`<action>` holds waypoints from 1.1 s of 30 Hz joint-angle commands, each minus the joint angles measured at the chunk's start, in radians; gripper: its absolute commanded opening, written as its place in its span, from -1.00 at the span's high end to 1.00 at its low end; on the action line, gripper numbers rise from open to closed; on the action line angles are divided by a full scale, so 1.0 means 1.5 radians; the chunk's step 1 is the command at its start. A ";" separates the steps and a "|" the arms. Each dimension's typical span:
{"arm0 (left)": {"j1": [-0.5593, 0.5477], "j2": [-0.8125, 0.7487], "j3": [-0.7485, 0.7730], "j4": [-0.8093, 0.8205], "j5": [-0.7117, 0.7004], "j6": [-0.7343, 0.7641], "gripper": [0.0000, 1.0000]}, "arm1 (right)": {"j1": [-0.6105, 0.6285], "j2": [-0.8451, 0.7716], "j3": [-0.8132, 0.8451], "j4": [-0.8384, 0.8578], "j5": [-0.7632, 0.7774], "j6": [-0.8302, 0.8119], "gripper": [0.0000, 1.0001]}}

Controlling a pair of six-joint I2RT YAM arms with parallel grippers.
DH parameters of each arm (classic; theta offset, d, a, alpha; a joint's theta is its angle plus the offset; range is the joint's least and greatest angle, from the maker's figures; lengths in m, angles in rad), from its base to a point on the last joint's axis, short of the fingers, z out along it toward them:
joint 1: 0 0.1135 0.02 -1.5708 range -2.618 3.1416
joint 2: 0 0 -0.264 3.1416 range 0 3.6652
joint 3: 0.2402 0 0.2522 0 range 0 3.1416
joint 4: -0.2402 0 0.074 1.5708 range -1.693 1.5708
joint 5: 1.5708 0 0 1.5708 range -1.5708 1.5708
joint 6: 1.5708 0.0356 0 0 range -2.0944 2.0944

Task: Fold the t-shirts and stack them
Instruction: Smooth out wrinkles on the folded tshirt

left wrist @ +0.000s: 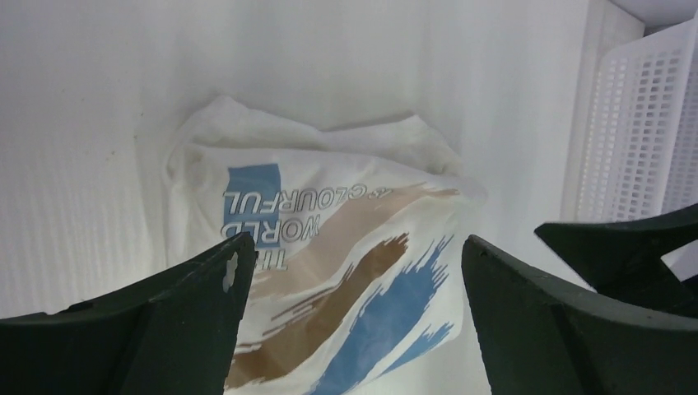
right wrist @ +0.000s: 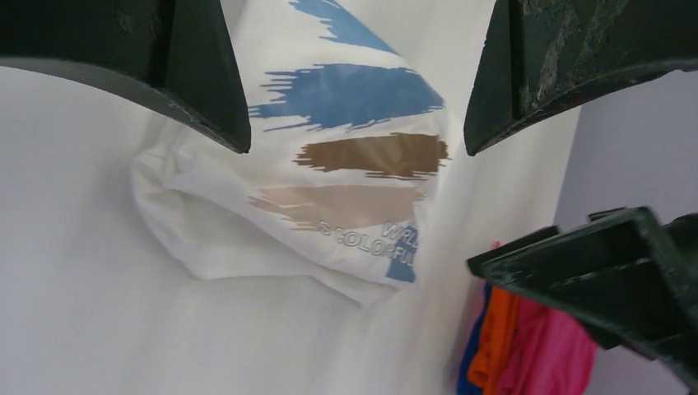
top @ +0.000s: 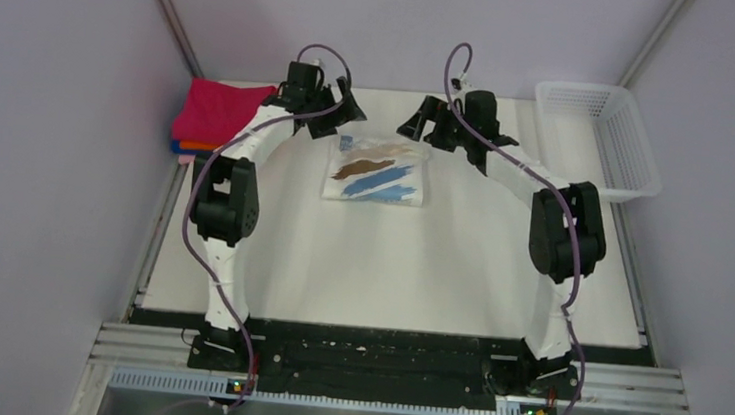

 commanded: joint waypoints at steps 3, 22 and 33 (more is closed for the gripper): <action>0.000 0.114 0.116 0.019 0.031 -0.031 -0.98 | 0.018 0.078 0.056 0.080 -0.086 0.047 -0.97; -0.014 0.076 -0.096 -0.087 -0.019 -0.078 -0.94 | 0.046 0.129 -0.072 -0.061 0.054 0.062 -0.97; -0.065 -0.171 -0.272 -0.073 -0.052 -0.037 -0.96 | 0.075 -0.088 -0.188 -0.103 0.045 -0.011 -0.97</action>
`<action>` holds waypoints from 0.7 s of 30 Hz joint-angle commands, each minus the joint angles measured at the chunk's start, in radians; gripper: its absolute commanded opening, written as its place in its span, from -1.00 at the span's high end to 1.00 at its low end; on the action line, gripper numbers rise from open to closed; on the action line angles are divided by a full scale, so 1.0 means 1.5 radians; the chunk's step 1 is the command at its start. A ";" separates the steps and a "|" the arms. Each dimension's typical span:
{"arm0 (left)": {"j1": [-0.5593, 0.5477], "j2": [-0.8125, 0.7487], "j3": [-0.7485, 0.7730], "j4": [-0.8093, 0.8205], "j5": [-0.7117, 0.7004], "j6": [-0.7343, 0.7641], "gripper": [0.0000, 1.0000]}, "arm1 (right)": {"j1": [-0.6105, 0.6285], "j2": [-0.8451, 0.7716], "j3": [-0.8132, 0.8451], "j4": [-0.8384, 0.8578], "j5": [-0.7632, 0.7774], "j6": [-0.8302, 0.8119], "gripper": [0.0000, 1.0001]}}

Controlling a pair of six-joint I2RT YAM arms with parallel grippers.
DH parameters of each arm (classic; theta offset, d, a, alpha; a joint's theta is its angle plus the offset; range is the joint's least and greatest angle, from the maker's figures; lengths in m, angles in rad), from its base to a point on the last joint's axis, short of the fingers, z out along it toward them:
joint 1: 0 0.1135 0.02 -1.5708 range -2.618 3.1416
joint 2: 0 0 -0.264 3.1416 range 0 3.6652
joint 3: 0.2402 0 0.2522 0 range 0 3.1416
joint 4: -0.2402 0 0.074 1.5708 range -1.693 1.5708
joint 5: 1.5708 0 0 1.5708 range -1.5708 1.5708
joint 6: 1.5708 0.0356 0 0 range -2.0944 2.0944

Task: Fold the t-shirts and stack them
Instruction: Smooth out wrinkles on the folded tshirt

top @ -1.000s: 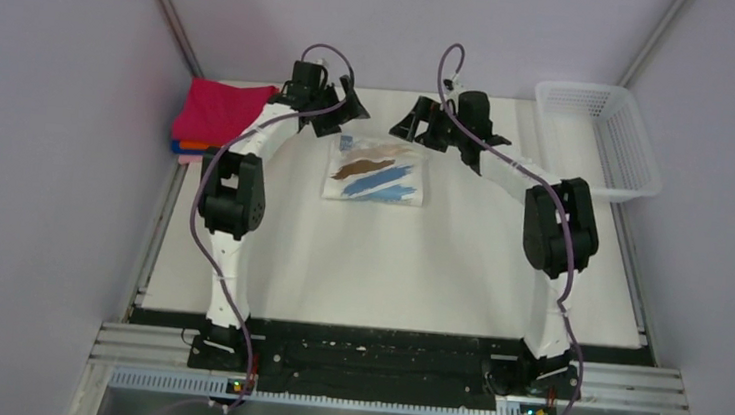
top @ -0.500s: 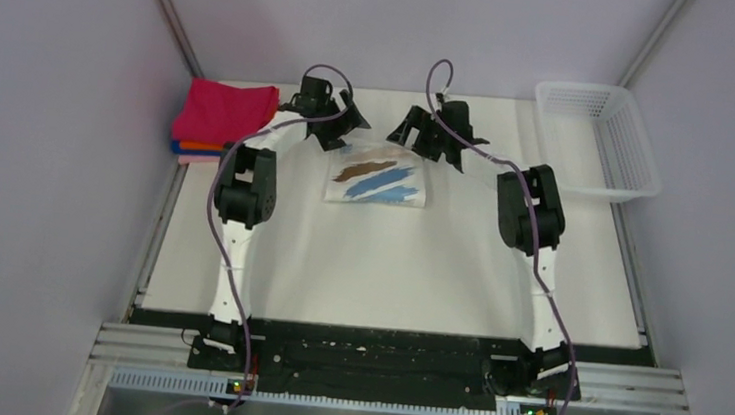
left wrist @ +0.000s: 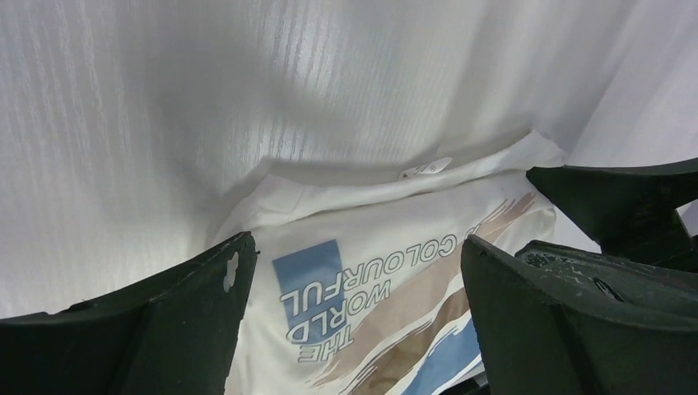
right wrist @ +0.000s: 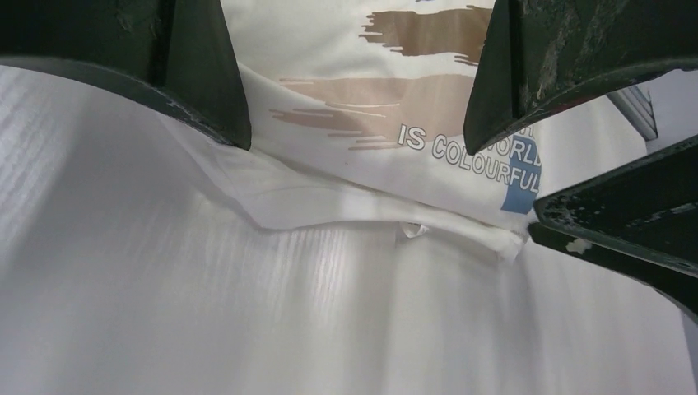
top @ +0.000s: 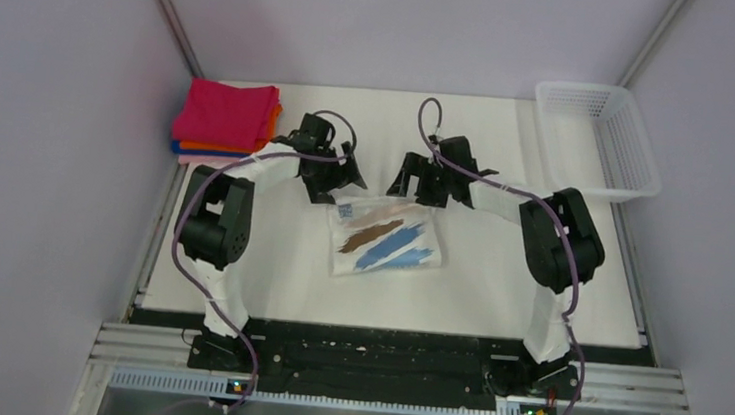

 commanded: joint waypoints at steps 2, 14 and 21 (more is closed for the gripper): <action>-0.008 -0.087 0.028 -0.022 -0.064 0.037 -0.97 | 0.006 -0.098 0.001 -0.075 0.028 -0.046 -0.98; -0.126 -0.255 -0.205 0.149 0.081 -0.005 -0.98 | 0.049 -0.343 -0.220 -0.042 -0.027 -0.004 -0.97; -0.139 -0.216 -0.307 0.197 0.060 -0.027 -0.97 | 0.049 -0.331 -0.396 0.043 -0.022 0.078 -0.97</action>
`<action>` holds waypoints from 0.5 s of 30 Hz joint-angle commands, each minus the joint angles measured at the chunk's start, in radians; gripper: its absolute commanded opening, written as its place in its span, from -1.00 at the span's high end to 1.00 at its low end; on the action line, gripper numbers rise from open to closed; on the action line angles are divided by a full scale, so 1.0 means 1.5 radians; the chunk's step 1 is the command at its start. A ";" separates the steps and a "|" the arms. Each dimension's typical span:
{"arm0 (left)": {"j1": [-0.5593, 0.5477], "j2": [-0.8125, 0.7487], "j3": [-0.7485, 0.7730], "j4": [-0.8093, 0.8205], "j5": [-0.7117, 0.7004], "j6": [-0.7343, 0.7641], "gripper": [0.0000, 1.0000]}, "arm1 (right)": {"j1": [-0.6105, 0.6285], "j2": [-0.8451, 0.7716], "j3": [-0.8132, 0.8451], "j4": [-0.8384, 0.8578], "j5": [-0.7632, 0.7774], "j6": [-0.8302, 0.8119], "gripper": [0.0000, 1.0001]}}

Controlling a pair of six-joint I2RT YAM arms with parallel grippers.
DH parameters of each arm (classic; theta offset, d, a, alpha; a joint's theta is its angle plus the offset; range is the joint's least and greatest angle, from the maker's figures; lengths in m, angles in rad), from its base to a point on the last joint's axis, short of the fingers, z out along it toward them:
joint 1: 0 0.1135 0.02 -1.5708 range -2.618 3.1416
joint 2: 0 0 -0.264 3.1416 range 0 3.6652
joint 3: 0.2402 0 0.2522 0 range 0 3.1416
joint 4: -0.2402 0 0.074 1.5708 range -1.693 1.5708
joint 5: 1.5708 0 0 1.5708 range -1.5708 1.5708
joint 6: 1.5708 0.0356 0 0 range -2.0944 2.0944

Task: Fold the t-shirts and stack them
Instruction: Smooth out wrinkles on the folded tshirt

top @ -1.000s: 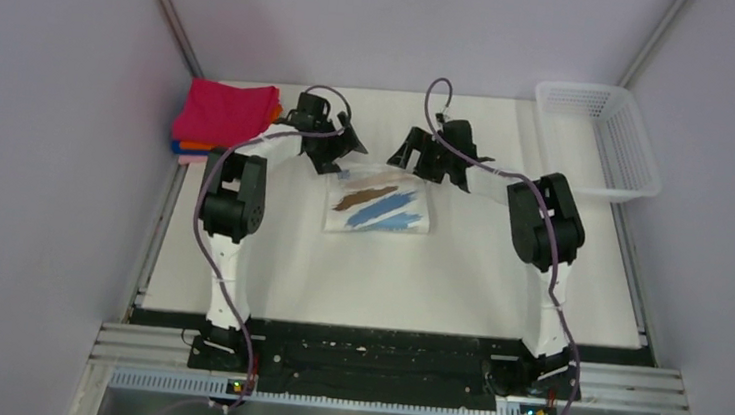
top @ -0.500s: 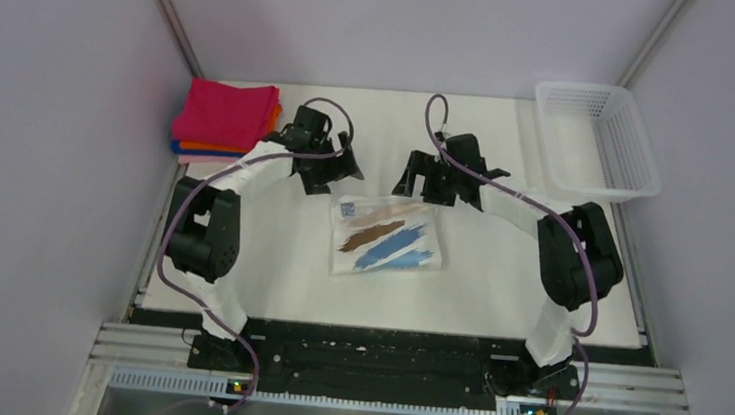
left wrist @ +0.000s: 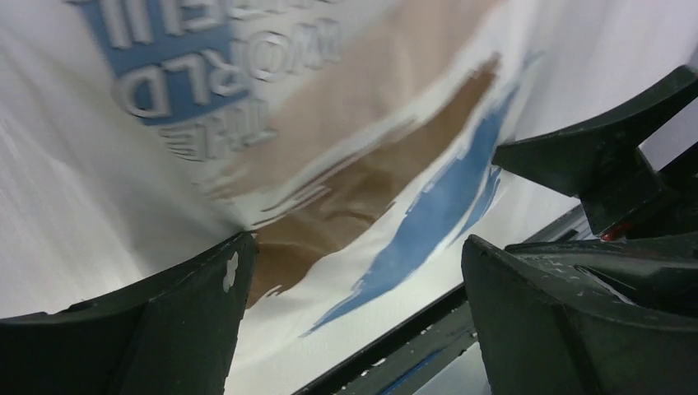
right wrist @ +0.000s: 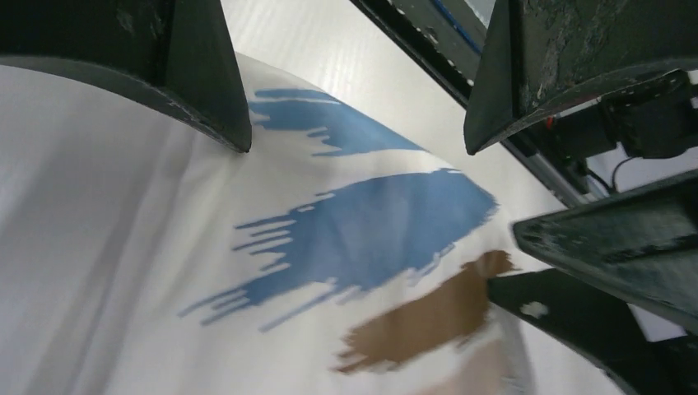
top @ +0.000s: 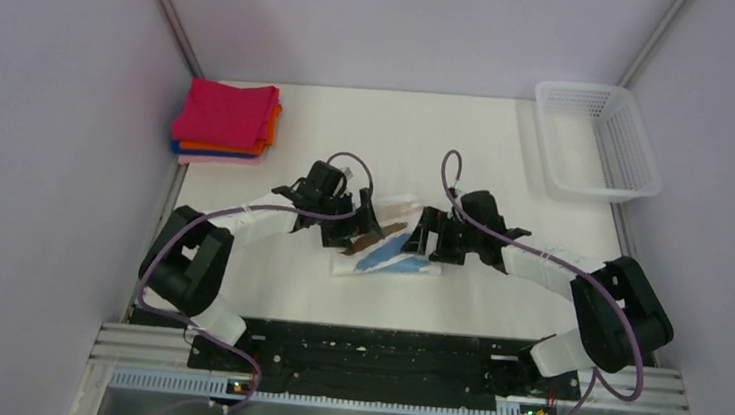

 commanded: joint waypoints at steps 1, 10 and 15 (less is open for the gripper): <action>0.007 0.030 -0.035 0.058 -0.003 -0.011 -0.97 | 0.005 0.033 -0.057 0.034 0.038 0.040 -0.97; 0.014 -0.004 -0.032 0.014 -0.030 0.006 -0.96 | 0.003 0.008 -0.021 -0.040 0.093 -0.002 -0.97; 0.013 -0.109 -0.006 -0.043 -0.101 0.028 -0.98 | 0.003 -0.110 0.020 -0.077 0.137 -0.023 -0.97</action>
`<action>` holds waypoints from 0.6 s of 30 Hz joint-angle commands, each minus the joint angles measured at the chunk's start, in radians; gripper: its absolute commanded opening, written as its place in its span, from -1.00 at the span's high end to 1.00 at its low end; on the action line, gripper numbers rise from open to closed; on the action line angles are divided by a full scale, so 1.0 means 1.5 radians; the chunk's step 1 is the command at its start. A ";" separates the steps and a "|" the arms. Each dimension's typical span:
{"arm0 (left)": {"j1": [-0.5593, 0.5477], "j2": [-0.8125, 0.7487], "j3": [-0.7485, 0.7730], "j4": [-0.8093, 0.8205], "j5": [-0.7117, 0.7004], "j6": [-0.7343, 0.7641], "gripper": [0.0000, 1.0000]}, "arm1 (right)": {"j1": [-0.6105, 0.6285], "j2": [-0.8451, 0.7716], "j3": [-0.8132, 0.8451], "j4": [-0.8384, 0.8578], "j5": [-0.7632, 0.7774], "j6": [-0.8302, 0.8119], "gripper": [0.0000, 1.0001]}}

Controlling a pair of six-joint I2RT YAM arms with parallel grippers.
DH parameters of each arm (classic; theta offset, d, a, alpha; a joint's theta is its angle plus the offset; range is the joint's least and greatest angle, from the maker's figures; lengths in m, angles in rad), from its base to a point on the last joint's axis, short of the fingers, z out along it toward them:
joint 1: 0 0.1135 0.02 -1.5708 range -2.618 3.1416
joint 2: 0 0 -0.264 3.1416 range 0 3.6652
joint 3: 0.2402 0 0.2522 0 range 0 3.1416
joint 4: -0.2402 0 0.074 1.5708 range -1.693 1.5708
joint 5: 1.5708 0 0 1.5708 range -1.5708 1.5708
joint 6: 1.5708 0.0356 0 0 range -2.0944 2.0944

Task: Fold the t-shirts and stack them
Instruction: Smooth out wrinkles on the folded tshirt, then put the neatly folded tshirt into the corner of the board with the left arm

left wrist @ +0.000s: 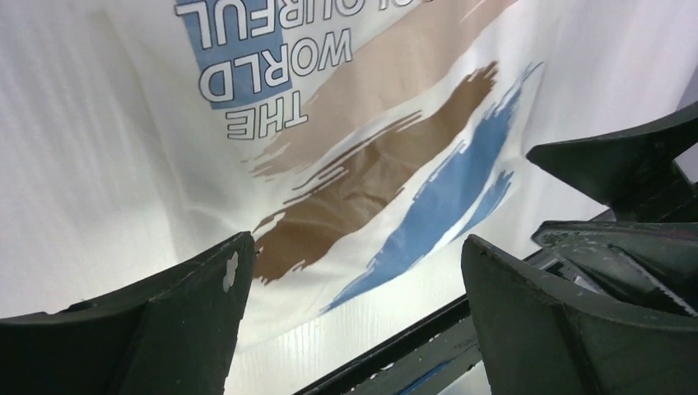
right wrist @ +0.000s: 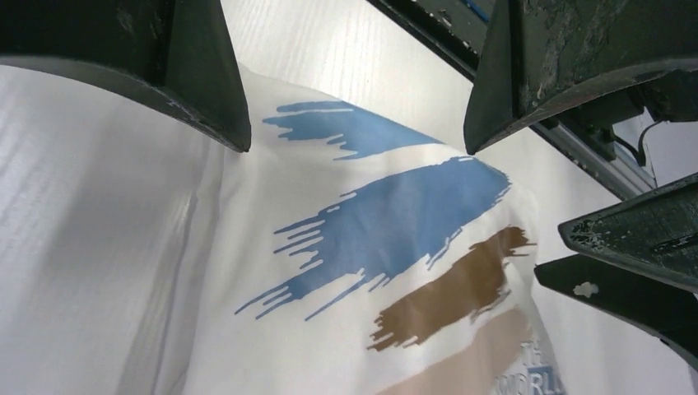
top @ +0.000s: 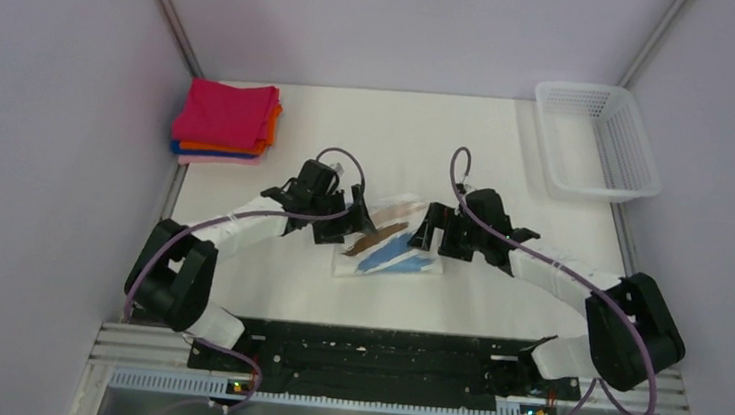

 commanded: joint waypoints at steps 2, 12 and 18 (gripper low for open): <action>0.002 -0.109 0.029 -0.060 -0.111 0.050 -0.98 | 0.002 -0.140 0.051 -0.054 0.107 -0.034 -0.98; 0.008 0.045 0.099 -0.131 -0.205 0.046 -0.89 | -0.002 -0.287 0.013 -0.101 0.304 -0.037 -0.97; -0.012 0.141 0.160 -0.127 -0.186 0.055 -0.71 | -0.005 -0.314 0.004 -0.139 0.329 -0.041 -0.97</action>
